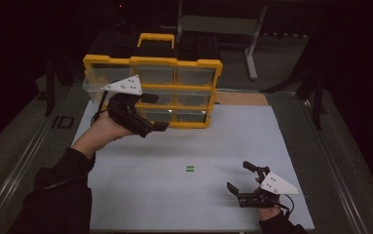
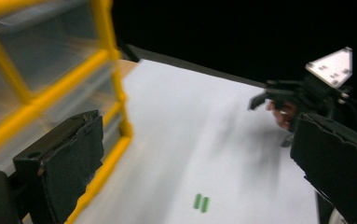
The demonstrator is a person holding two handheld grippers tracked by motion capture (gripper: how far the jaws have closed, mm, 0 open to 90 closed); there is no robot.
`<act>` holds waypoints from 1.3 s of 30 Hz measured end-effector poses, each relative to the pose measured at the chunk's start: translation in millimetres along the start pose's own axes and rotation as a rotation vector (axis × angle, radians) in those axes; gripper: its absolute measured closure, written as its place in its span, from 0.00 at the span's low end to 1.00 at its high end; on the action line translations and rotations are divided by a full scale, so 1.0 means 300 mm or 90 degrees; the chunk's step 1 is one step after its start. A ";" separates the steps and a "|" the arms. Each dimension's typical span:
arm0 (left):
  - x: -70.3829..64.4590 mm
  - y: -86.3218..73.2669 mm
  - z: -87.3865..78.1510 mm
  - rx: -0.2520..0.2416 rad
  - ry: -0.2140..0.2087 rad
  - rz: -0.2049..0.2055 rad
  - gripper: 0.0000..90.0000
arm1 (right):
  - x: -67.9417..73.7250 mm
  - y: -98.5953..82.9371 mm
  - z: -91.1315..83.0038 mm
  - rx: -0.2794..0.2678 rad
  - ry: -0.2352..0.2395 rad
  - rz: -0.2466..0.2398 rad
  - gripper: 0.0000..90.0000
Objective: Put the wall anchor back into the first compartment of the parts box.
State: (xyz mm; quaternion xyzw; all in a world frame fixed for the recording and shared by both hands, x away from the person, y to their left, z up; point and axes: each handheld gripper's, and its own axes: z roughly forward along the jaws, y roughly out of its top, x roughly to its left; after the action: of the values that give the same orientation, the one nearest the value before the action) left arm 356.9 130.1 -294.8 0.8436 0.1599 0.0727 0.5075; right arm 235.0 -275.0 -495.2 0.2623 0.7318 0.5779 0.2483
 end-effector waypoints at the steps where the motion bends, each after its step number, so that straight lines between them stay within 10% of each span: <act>1: -0.006 -0.016 0.030 0.005 -0.013 0.003 0.02 | -0.001 0.000 -0.001 0.000 0.001 0.002 0.09; 39: -0.060 -0.299 0.450 0.078 -0.109 0.002 0.18 | -0.002 -0.001 -0.003 -0.001 0.005 0.002 0.09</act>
State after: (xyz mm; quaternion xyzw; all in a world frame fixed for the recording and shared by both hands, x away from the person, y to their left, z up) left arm 360.8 50.3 -437.2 0.8763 0.1187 -0.0087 0.4668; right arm 234.7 -276.1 -495.3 0.2612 0.7319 0.5798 0.2447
